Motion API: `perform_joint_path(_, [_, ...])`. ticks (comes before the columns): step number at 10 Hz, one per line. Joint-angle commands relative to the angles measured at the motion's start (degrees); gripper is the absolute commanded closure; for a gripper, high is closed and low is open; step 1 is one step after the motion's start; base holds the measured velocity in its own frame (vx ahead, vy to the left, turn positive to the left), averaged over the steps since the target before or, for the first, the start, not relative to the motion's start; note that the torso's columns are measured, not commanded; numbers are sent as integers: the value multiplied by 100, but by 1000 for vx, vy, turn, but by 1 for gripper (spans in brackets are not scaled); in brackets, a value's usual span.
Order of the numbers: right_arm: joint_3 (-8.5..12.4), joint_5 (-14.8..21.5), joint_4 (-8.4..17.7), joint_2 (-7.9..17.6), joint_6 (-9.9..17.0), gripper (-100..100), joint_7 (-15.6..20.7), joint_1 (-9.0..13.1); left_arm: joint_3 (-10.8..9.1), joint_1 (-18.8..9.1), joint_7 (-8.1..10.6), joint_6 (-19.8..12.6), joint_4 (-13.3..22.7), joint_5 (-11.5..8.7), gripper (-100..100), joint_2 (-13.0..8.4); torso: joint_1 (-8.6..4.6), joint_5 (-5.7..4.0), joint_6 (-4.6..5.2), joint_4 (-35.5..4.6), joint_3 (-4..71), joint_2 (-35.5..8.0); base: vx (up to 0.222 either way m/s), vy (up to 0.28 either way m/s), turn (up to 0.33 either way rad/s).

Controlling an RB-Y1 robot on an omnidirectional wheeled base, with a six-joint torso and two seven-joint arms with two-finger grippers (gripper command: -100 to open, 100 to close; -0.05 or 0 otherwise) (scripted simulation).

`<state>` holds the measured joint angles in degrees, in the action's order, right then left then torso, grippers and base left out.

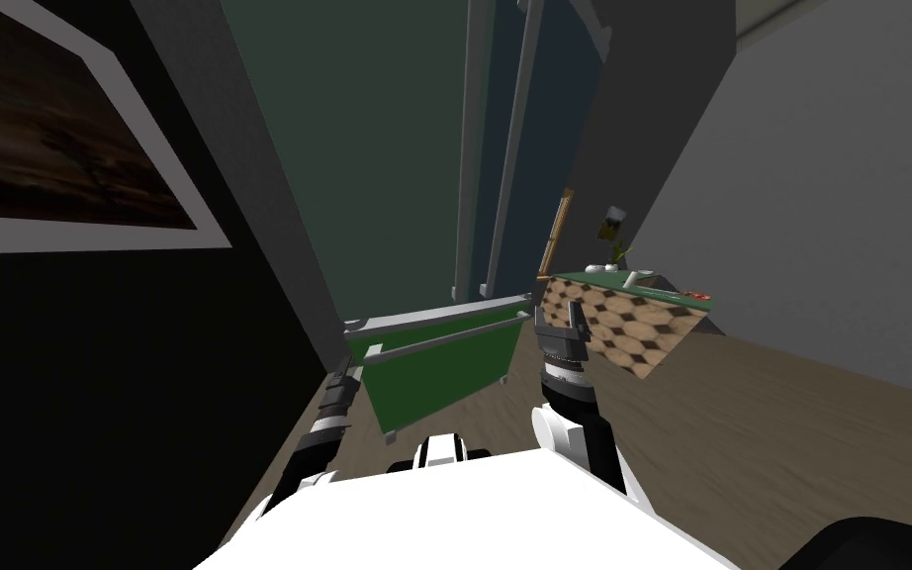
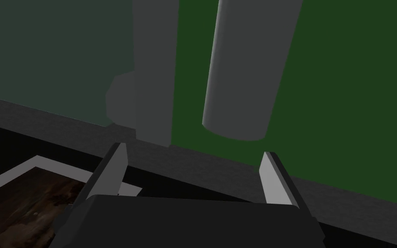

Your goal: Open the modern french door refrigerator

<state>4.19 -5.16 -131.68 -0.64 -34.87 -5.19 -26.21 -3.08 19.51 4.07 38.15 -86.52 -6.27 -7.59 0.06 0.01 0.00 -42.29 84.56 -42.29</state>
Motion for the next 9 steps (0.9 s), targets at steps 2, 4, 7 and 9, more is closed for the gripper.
perform_joint_path(2, [0,0,0,0,0,0,0,0,-56,-83,22,188,427,-25,-100,200,-8,-2,0,0,0,-1,81,-37,19])
perform_joint_path(4, [0,0,0,0,0,0,0,1,-83,-122,34,269,619,-38,-100,417,-9,-3,1,-2,-5,-7,64,-39,16])
perform_joint_path(7, [0,0,0,0,0,0,0,1,-107,-137,25,-16,327,-55,-100,324,2,0,0,-1,-2,-2,41,-11,2])
perform_joint_path(9, [0,0,0,0,0,0,0,1,-111,-143,22,-49,291,-57,-100,323,-3,-1,0,2,3,5,32,-1,7])
